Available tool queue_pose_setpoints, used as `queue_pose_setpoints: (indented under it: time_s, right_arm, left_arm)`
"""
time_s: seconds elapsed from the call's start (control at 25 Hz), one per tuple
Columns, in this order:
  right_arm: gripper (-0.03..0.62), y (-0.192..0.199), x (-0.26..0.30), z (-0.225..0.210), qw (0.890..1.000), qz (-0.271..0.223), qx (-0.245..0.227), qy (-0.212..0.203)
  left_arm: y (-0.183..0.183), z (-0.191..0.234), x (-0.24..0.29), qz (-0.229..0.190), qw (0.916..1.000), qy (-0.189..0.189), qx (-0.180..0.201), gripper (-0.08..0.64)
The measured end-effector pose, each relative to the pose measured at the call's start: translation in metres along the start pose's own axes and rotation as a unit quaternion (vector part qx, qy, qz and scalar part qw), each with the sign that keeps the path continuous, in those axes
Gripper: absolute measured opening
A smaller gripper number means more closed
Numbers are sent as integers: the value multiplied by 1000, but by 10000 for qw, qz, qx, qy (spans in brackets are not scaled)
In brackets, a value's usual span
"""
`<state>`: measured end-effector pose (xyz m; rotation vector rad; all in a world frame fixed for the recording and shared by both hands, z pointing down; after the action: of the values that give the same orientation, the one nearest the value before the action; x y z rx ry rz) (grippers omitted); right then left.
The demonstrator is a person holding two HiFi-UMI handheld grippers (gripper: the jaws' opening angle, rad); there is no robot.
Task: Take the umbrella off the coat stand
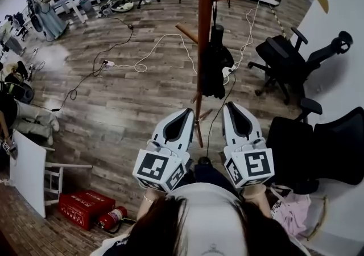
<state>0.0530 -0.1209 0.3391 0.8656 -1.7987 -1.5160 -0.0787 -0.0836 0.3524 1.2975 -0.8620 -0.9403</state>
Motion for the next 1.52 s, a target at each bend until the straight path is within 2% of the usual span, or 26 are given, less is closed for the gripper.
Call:
queue_pose_setpoints:
  time_s: [1.32, 1.52]
  right_arm:
    - [41, 11, 65, -41, 9988, 197, -102, -426]
    - [69, 17, 74, -41, 9982, 296, -134, -506]
  left_arm:
    - [1, 20, 29, 173, 9973, -697, 179, 9]
    - [2, 25, 31, 227, 9965, -775, 202, 9]
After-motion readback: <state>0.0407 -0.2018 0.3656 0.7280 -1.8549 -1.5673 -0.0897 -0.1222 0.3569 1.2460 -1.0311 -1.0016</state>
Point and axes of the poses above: the fingertips, and each gripper's own axes: x forward along the fingers, z to its left, y out of its underside, the point moved 4 cm from there along -x, backward along the fingers, and after that the axes turned 7 degrees about x, right-handed, at the moved point
